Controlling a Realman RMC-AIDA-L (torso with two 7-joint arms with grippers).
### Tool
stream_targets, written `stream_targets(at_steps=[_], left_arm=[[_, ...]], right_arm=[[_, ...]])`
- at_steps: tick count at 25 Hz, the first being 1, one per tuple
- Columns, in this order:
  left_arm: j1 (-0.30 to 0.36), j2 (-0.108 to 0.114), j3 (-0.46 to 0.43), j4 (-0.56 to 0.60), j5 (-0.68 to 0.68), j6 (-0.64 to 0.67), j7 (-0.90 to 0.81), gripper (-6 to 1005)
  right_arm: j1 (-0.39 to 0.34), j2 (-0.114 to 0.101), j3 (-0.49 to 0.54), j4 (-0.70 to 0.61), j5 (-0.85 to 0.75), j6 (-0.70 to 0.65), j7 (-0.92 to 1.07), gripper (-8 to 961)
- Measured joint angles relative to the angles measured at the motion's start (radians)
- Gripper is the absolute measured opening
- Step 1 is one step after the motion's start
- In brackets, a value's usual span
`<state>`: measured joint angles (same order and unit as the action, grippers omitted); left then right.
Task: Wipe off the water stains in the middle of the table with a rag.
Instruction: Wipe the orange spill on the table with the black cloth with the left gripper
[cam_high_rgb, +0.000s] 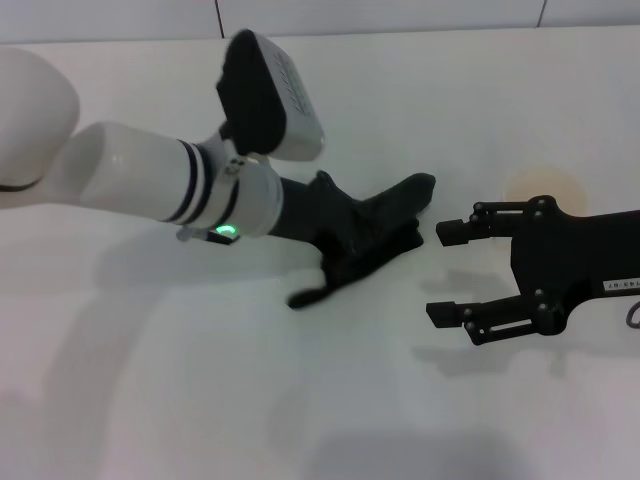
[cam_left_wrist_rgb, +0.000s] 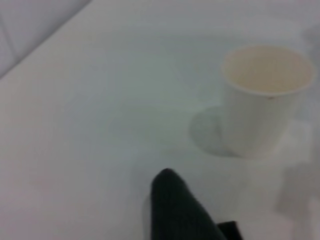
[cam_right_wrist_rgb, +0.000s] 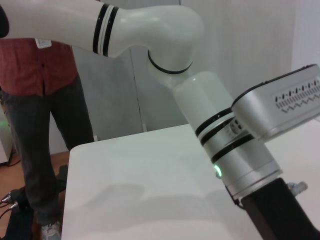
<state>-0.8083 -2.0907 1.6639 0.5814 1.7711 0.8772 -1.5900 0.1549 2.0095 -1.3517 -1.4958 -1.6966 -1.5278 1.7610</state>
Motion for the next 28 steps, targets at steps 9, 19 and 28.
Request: stream_targets(at_steps=[9, 19, 28], left_arm=[[0.006, -0.001, 0.051, 0.009, -0.045, 0.093, 0.025, 98], [0.023, -0.001, 0.049, 0.009, -0.063, 0.13, 0.05, 103], [0.031, 0.009, -0.065, 0.009, -0.043, 0.105, 0.088, 107]], right_arm=[[0.0, 0.0, -0.002, -0.001, 0.0, 0.0, 0.002, 824], [0.0, 0.0, -0.006, -0.001, 0.008, 0.0, 0.002, 824], [0.0, 0.0, -0.007, -0.001, 0.009, 0.002, 0.002, 825]])
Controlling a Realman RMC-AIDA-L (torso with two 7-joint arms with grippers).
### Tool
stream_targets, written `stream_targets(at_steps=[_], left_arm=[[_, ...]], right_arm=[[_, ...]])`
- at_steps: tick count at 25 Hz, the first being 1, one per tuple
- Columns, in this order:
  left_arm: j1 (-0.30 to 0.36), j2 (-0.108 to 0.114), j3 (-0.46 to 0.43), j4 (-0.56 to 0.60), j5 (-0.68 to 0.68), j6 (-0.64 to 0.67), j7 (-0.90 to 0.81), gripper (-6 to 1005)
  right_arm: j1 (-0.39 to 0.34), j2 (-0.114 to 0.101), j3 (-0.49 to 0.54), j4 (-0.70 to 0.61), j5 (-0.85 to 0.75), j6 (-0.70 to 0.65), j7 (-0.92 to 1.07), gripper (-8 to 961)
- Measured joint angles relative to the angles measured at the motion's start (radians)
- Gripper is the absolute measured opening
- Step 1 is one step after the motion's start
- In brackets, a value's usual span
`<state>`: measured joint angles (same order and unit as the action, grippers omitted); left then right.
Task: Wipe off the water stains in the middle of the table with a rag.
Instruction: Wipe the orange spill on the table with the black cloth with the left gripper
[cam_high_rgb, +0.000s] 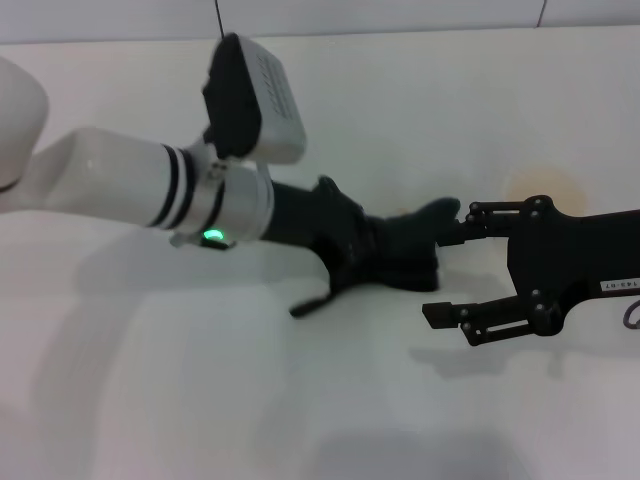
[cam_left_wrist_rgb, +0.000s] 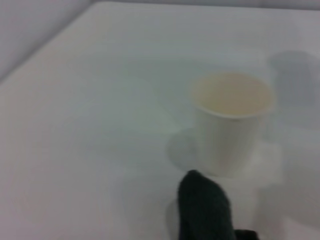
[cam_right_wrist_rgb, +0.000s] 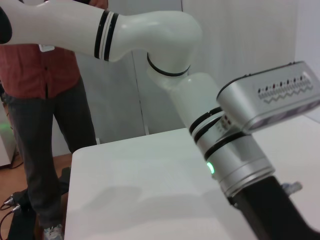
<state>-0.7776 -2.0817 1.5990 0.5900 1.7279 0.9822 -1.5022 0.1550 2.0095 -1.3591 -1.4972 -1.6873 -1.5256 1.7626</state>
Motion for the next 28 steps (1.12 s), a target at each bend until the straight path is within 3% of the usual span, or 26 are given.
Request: stream_targets(at_steps=[5, 11, 21, 28], left_arm=[[-0.001, 0.001, -0.122, 0.0, 0.069, -0.017, 0.007, 109], [-0.006, 0.002, -0.156, 0.0, 0.093, -0.036, 0.02, 112], [-0.015, -0.007, -0.141, -0.007, 0.087, -0.048, 0.04, 116], [-0.022, -0.009, -0.025, -0.009, -0.004, -0.064, 0.06, 119]], right_arm=[[-0.001, 0.0, 0.0, 0.001, 0.001, -0.001, 0.0, 825], [-0.004, 0.0, 0.0, 0.002, 0.001, -0.002, 0.0, 824], [-0.005, 0.0, 0.001, 0.001, 0.003, -0.002, 0.0, 825], [-0.004, 0.0, 0.002, 0.0, 0.003, -0.002, 0.0, 825]])
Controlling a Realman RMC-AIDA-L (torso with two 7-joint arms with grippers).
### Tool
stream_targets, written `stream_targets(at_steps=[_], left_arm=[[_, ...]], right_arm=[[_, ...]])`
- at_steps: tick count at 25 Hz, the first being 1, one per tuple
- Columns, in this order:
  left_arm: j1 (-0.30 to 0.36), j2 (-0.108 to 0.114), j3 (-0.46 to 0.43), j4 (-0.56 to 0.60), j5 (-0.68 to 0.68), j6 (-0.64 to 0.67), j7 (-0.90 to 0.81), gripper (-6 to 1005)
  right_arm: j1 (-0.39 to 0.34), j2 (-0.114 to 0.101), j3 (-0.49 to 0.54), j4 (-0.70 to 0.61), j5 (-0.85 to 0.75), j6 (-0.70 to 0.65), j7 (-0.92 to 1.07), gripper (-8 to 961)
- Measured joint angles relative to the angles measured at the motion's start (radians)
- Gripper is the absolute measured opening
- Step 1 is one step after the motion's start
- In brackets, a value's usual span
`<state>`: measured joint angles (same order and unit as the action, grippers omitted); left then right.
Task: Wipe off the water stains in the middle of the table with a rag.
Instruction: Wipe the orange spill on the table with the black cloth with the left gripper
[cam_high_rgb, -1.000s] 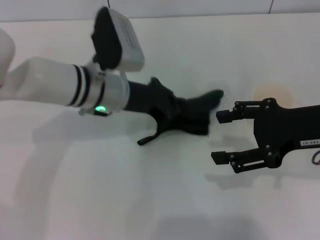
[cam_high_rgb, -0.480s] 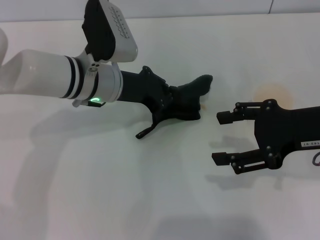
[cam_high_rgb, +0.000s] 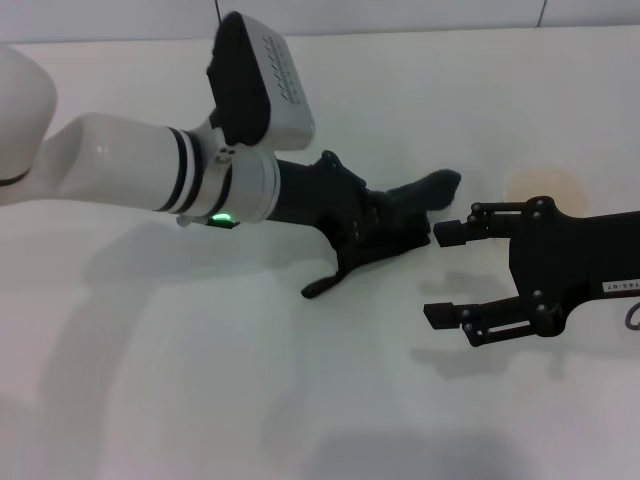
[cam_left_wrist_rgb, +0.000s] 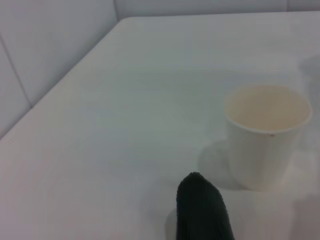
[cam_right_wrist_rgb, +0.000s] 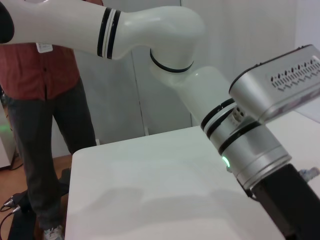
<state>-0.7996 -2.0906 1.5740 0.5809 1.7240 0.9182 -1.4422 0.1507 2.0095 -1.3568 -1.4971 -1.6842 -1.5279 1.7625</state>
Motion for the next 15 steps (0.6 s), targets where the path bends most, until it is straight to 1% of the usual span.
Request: stream_targets(at_steps=[15], left_arm=[[0.009, -0.002, 0.198, 0.006, -0.101, 0.022, -0.004, 126]], right_arm=[[0.0, 0.0, 0.001, -0.002, 0.0, 0.0, 0.001, 824]])
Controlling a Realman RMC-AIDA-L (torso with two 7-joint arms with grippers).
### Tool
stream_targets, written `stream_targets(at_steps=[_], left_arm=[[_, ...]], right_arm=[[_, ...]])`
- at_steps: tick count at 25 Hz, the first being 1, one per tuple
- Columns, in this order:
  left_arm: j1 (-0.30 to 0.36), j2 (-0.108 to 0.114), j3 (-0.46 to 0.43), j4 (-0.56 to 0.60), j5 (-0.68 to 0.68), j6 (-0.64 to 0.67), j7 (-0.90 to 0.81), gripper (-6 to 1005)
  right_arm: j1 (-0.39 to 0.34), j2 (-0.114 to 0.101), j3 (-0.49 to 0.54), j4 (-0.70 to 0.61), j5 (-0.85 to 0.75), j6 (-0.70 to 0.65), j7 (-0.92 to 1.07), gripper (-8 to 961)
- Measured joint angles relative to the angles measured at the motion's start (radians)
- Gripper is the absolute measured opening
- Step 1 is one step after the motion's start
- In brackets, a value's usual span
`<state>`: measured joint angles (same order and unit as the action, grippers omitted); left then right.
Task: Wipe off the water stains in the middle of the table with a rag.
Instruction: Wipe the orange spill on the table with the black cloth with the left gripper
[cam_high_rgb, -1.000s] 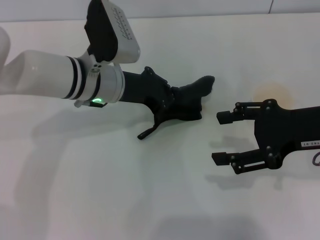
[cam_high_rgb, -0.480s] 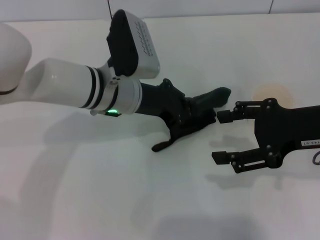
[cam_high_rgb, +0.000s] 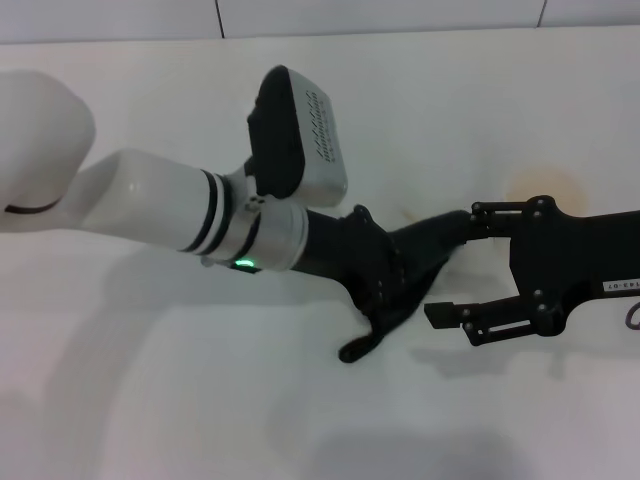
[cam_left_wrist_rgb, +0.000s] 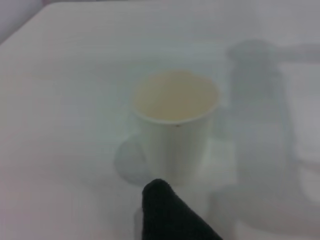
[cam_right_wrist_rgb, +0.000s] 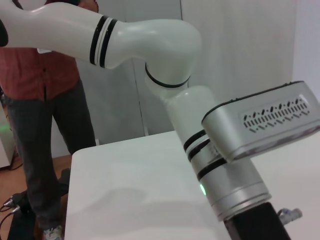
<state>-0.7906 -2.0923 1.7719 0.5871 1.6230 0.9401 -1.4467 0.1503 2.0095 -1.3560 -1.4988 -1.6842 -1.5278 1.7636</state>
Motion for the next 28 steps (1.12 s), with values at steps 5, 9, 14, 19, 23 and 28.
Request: stream_targets(at_steps=[5, 9, 14, 19, 23, 28], left_arm=[[0.001, 0.0, 0.014, 0.0, -0.017, -0.004, 0.004, 128], [0.001, 0.004, 0.004, -0.001, -0.017, -0.021, 0.004, 130], [0.0, 0.01, -0.023, -0.014, -0.007, -0.075, 0.003, 132], [0.001, 0.011, -0.083, -0.023, 0.028, -0.079, 0.003, 135], [0.002, 0.012, -0.123, -0.033, 0.048, -0.079, 0.003, 136], [0.012, 0.013, -0.18, -0.036, 0.091, -0.079, 0.003, 139]], right_arm=[[0.001, 0.0, -0.001, 0.0, 0.0, 0.0, 0.001, 824], [0.0, 0.0, -0.002, 0.0, 0.0, 0.0, 0.004, 824], [-0.002, 0.0, -0.002, -0.005, 0.0, 0.0, 0.013, 824], [-0.005, 0.0, -0.003, -0.01, 0.0, 0.0, 0.014, 824], [-0.005, 0.0, -0.003, -0.011, 0.0, -0.001, 0.014, 825], [-0.007, 0.0, -0.003, -0.012, 0.0, -0.003, 0.014, 825]])
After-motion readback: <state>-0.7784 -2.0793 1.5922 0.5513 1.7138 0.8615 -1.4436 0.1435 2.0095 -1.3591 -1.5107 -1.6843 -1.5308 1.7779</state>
